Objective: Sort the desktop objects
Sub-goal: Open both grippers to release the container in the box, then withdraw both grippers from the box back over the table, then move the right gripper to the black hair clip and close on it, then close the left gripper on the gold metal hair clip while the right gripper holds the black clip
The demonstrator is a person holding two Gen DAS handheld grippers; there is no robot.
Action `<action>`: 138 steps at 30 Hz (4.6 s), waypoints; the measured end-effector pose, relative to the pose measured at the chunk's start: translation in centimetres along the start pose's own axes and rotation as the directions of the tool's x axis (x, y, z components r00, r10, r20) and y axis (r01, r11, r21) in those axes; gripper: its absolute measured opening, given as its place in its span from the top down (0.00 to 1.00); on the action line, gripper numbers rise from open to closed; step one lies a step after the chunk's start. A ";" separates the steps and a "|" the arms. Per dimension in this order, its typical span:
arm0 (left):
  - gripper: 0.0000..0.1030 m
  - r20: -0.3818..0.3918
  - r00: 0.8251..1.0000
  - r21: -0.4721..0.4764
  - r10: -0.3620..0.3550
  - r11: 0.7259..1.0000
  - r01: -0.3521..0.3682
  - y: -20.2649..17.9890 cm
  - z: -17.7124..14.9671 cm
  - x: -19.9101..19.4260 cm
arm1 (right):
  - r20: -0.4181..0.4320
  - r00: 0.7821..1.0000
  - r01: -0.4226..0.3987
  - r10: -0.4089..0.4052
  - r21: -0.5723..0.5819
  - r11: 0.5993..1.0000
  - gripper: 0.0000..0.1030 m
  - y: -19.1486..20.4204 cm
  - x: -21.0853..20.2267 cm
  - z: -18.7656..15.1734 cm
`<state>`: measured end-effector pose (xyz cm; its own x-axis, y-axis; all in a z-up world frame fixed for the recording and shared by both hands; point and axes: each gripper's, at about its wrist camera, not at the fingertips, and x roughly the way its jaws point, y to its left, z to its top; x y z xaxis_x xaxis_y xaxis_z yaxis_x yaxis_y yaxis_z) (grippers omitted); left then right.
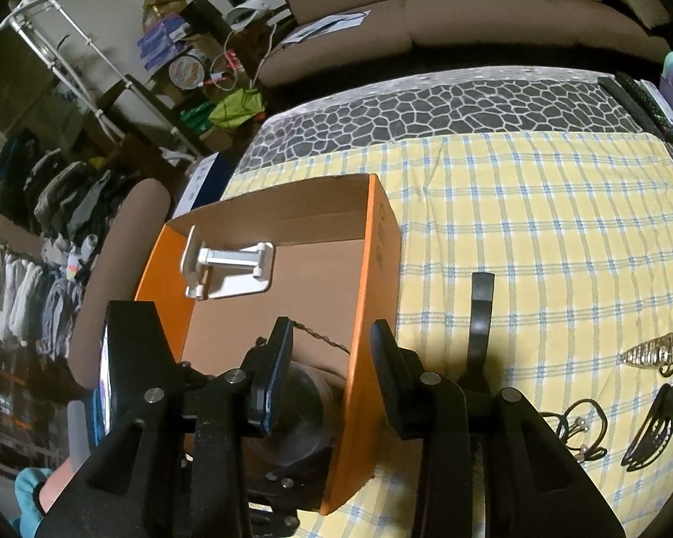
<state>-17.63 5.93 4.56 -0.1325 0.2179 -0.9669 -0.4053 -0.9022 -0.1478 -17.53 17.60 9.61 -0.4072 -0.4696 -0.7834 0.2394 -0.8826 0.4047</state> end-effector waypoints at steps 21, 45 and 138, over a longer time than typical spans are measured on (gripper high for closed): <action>0.03 0.266 0.964 -0.119 -0.007 0.992 0.040 0.2 -2.4 -8.0 | -0.008 0.999 0.038 -0.039 -0.106 0.994 0.57 1.0 -0.8 -2.9; 0.00 0.285 0.958 -0.081 0.033 0.997 -0.011 -5.0 -3.5 -7.6 | 0.044 0.981 0.194 -0.190 -0.136 0.971 0.05 -2.6 -4.2 -6.2; 0.79 0.200 0.974 0.442 -0.109 0.897 0.010 -29.1 13.1 10.6 | 0.051 0.947 0.272 -0.316 0.388 0.880 0.65 -29.1 -11.9 -8.8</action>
<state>-19.11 39.40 1.35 -0.2658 0.3850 -0.8838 -0.7646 -0.6426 -0.0500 -11.85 49.07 3.05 -0.5062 -0.1674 -0.8460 -0.2426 -0.9137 0.3260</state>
